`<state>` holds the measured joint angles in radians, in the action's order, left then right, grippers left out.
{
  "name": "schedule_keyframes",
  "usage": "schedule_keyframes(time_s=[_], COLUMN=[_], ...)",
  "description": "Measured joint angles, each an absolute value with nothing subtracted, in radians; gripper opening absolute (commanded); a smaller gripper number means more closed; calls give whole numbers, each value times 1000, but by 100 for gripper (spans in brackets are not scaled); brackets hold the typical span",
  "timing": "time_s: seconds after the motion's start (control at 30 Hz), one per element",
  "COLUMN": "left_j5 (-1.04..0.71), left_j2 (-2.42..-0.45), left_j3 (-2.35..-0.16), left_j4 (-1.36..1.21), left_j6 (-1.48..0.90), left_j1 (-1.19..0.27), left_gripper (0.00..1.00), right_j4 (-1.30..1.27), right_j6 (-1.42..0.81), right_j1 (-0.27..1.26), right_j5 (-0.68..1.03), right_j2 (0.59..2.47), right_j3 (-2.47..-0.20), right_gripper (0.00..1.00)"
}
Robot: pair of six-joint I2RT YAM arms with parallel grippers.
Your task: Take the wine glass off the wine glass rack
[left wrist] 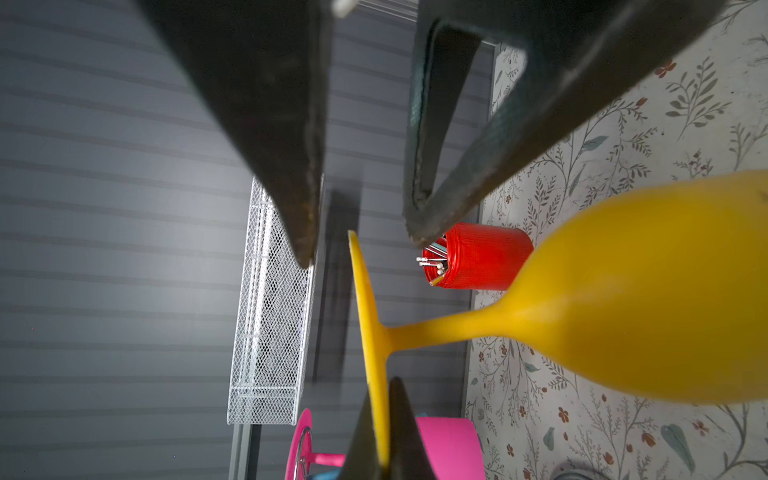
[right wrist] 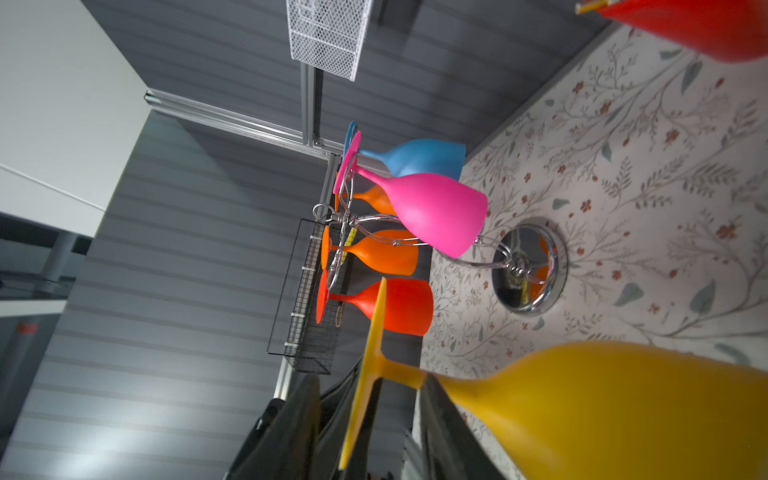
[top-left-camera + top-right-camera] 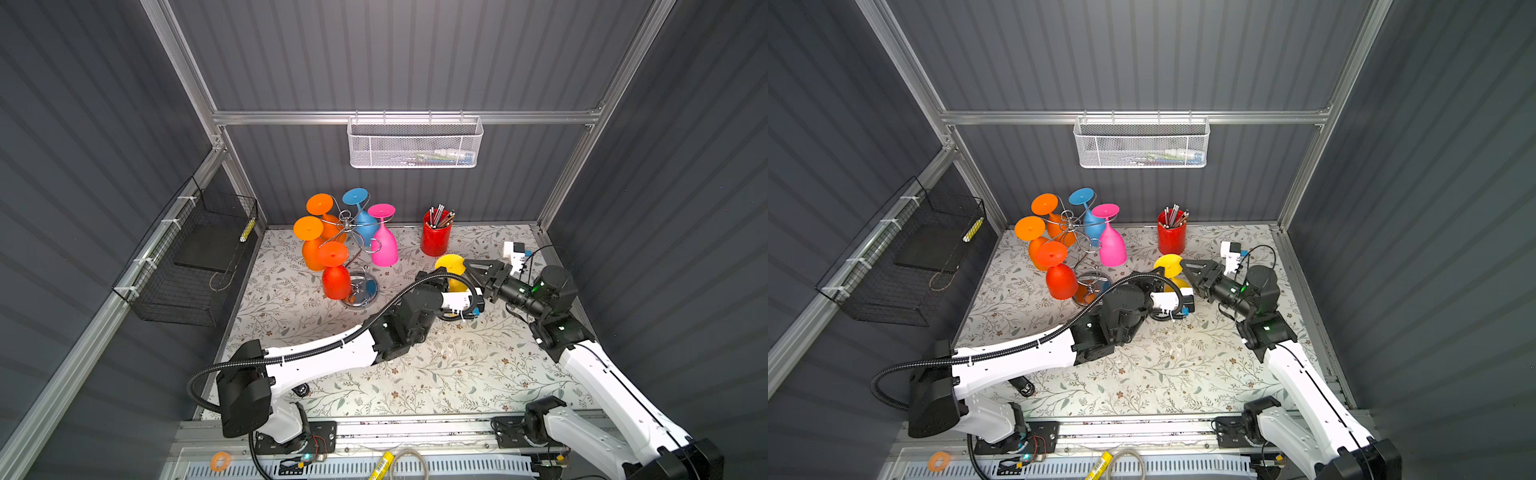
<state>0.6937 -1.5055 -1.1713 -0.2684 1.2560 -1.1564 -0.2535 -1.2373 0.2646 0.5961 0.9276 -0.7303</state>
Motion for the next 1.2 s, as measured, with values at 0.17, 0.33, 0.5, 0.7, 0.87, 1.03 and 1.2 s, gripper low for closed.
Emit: schedule_keyframes(time_s=[0.17, 0.33, 0.5, 0.7, 0.87, 1.03, 1.2], left_j5=[675, 653, 626, 590, 543, 470, 377], left_j2=[-1503, -1491, -1495, -1518, -1551, -1554, -1554], left_j3=[-1217, -1290, -1396, -1514, -1578, -1599, -1632], left_j4=[-174, -37, 112, 240, 358, 450, 510], left_j6=[1109, 933, 765, 559, 373, 220, 94], left_j1=[-1156, -1155, -1151, -1122, -1082, -1054, -1019], left_gripper=[0, 0, 0, 0, 0, 0, 0], right_j4=[-110, 51, 144, 221, 252, 274, 307], right_j6=[-1065, -868, -732, -647, -616, -593, -577], right_j1=[241, 226, 225, 225, 225, 225, 225], right_j5=[517, 368, 244, 160, 139, 141, 166], right_j2=[835, 704, 599, 551, 544, 575, 604], right_j3=[-767, -862, -928, -937, -937, -944, -960], right_gripper=[77, 87, 92, 93, 91, 90, 87])
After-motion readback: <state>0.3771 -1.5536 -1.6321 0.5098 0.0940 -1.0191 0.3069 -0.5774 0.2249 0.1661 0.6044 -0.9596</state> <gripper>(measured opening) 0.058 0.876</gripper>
